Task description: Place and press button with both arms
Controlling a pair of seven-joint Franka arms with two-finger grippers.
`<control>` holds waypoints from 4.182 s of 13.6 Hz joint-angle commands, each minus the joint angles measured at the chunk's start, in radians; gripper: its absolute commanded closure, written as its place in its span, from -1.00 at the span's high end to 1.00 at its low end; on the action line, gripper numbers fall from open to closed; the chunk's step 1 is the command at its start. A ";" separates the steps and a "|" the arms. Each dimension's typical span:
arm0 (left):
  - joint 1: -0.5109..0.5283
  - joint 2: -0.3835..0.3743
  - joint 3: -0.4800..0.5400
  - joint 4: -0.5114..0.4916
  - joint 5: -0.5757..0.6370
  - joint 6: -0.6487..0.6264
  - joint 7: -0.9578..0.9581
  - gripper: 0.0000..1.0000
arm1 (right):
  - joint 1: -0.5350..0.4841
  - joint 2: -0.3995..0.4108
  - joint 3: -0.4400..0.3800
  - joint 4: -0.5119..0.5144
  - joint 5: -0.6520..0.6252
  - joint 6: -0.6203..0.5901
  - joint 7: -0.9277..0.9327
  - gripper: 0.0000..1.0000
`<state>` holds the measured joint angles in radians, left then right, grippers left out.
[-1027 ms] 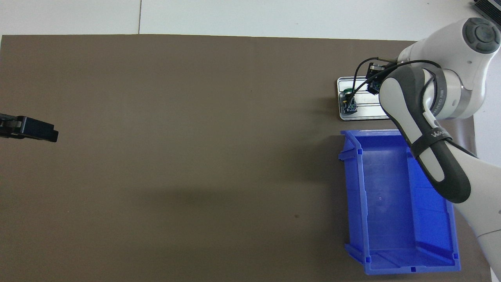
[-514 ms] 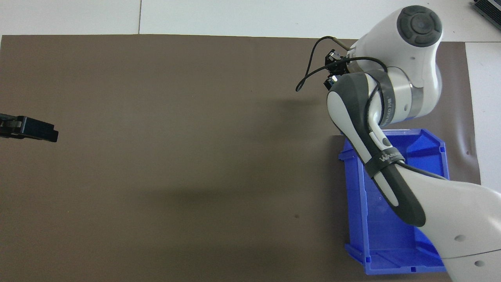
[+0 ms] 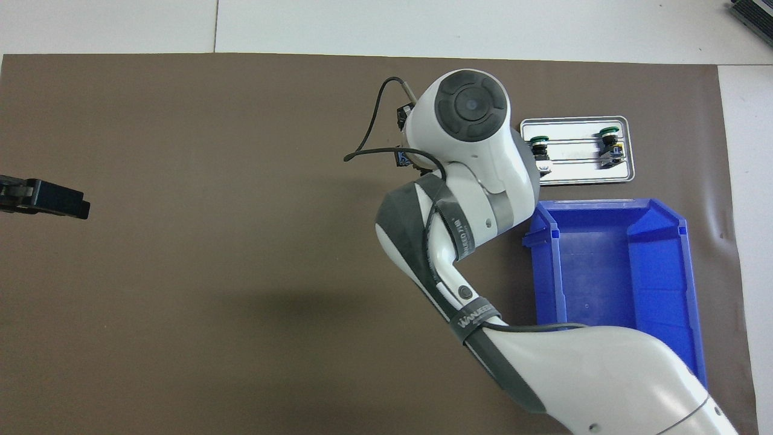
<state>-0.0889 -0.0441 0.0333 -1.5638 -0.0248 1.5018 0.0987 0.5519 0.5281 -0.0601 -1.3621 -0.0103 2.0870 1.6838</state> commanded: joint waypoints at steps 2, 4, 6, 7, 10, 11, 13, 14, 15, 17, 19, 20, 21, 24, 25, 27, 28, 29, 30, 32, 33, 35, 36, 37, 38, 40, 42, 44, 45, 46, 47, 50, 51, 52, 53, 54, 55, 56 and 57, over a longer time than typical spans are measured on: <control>-0.012 -0.026 0.005 -0.030 -0.006 0.024 0.003 1.00 | 0.115 0.079 0.000 0.008 -0.100 0.053 0.343 -1.00; -0.015 -0.026 0.005 -0.032 -0.006 0.014 0.006 1.00 | 0.134 0.093 0.002 -0.006 -0.105 0.096 0.524 -1.00; -0.012 -0.026 0.004 -0.027 -0.006 0.020 0.025 1.00 | 0.177 0.130 0.000 -0.005 -0.121 0.123 0.643 -1.00; -0.014 -0.026 0.005 -0.028 -0.003 0.034 0.051 1.00 | 0.177 0.133 0.002 -0.008 -0.122 0.131 0.668 -1.00; -0.005 -0.025 0.004 -0.033 -0.004 0.066 0.174 1.00 | 0.203 0.135 0.002 -0.034 -0.119 0.146 0.721 -1.00; -0.005 -0.025 0.004 -0.033 -0.004 0.067 0.187 1.00 | 0.210 0.132 0.002 -0.067 -0.119 0.175 0.723 -1.00; -0.006 -0.022 0.002 -0.033 -0.009 0.084 0.258 1.00 | 0.215 0.122 0.002 -0.130 -0.119 0.226 0.728 -1.00; -0.008 -0.020 0.000 -0.033 -0.009 0.093 0.285 1.00 | 0.218 0.118 0.002 -0.147 -0.119 0.241 0.728 -1.00; -0.011 -0.017 -0.003 -0.033 -0.009 0.106 0.305 1.00 | 0.221 0.113 0.002 -0.163 -0.120 0.254 0.726 -1.00; -0.017 -0.011 -0.003 -0.033 -0.015 0.135 0.373 1.00 | 0.221 0.107 0.002 -0.186 -0.120 0.277 0.726 -0.81; -0.011 -0.002 0.002 -0.032 -0.078 0.144 0.514 1.00 | 0.223 0.107 0.002 -0.183 -0.126 0.269 0.715 0.79; -0.014 0.001 0.002 -0.032 -0.081 0.147 0.579 1.00 | 0.230 0.107 0.000 -0.177 -0.132 0.259 0.700 1.00; -0.017 0.012 0.000 -0.029 -0.083 0.152 0.640 1.00 | 0.234 0.105 0.000 -0.172 -0.158 0.248 0.665 1.00; -0.038 0.033 -0.007 -0.030 -0.084 0.192 0.818 1.00 | 0.209 0.041 0.002 -0.166 -0.201 0.225 0.507 1.00; -0.051 0.049 -0.007 -0.030 -0.084 0.205 0.858 1.00 | 0.177 -0.020 0.002 -0.182 -0.191 0.216 0.440 1.00; -0.077 0.067 -0.007 -0.032 -0.084 0.210 0.929 1.00 | 0.131 -0.107 0.003 -0.199 -0.180 0.136 0.297 1.00; -0.081 0.091 -0.009 -0.030 -0.084 0.209 0.981 1.00 | 0.111 -0.140 0.002 -0.200 -0.171 0.099 0.202 1.00; -0.103 0.104 -0.007 -0.033 -0.084 0.209 1.027 1.00 | 0.077 -0.172 0.003 -0.200 -0.169 0.066 0.103 1.00; -0.132 0.133 -0.007 -0.030 -0.081 0.210 1.058 1.00 | 0.042 -0.197 0.003 -0.198 -0.165 0.038 0.008 1.00; -0.199 0.197 -0.007 -0.025 -0.084 0.263 1.063 1.00 | -0.018 -0.232 0.002 -0.198 -0.125 0.001 -0.206 1.00; -0.225 0.217 -0.007 -0.033 -0.084 0.308 1.058 1.00 | -0.061 -0.250 0.002 -0.199 -0.117 -0.022 -0.301 1.00; -0.310 0.254 -0.003 -0.073 -0.086 0.386 1.020 1.00 | -0.143 -0.301 0.002 -0.198 -0.074 -0.079 -0.529 1.00; -0.327 0.259 -0.003 -0.091 -0.083 0.421 0.997 1.00 | -0.180 -0.325 0.002 -0.198 -0.054 -0.106 -0.634 1.00; -0.366 0.288 0.000 -0.091 -0.076 0.449 0.975 1.00 | -0.217 -0.348 0.002 -0.196 -0.050 -0.137 -0.733 1.00; -0.403 0.327 0.002 -0.085 -0.066 0.477 0.949 1.00 | -0.246 -0.368 0.002 -0.196 -0.049 -0.165 -0.827 1.00; -0.452 0.378 0.000 -0.088 -0.037 0.540 0.914 1.00 | -0.306 -0.405 0.002 -0.190 -0.048 -0.220 -0.990 1.00; -0.503 0.458 0.002 -0.082 -0.026 0.584 0.854 1.00 | -0.360 -0.442 0.000 -0.181 -0.025 -0.292 -1.143 1.00; -0.522 0.503 0.002 -0.093 -0.020 0.632 0.816 1.00 | -0.403 -0.467 -0.007 -0.167 -0.005 -0.375 -1.254 1.00; -0.526 0.504 0.002 -0.101 -0.020 0.635 0.816 1.00 | -0.421 -0.485 -0.009 -0.163 -0.003 -0.402 -1.303 1.00; -0.535 0.504 0.002 -0.111 -0.020 0.638 0.814 1.00 | -0.440 -0.500 -0.009 -0.161 -0.002 -0.430 -1.347 1.00; -0.540 0.504 0.002 -0.127 -0.020 0.647 0.814 1.00 | -0.455 -0.514 -0.009 -0.161 -0.002 -0.458 -1.381 1.00; -0.558 0.500 0.004 -0.211 -0.018 0.719 0.814 1.00 | -0.464 -0.553 -0.012 -0.167 -0.002 -0.544 -1.412 1.00; -0.565 0.500 0.004 -0.234 -0.018 0.745 0.813 1.00 | -0.470 -0.563 -0.012 -0.178 -0.003 -0.551 -1.424 1.00; -0.577 0.498 0.005 -0.254 -0.018 0.753 0.811 1.00 | -0.469 -0.566 -0.012 -0.192 -0.003 -0.550 -1.432 1.00; -0.578 0.495 0.005 -0.260 -0.018 0.753 0.809 1.00 | -0.463 -0.579 -0.012 -0.213 -0.003 -0.539 -1.434 1.00; -0.578 0.495 0.005 -0.259 -0.018 0.755 0.806 0.99 | -0.460 -0.582 -0.010 -0.218 -0.003 -0.539 -1.434 1.00; -0.580 0.495 0.005 -0.253 -0.018 0.758 0.788 0.96 | -0.458 -0.583 -0.010 -0.218 -0.003 -0.536 -1.434 1.00; -0.580 0.497 0.005 -0.248 -0.018 0.758 0.779 0.88 | -0.460 -0.582 -0.010 -0.218 -0.005 -0.535 -1.435 1.00; -0.581 0.495 0.005 -0.246 -0.018 0.758 0.767 0.73 | -0.461 -0.582 -0.010 -0.218 -0.005 -0.535 -1.435 1.00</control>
<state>-0.6497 0.4771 0.0222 -1.7812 -0.0586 2.2390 0.9038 0.1000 -0.0256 -0.0729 -1.5461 -0.0391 1.5364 0.2779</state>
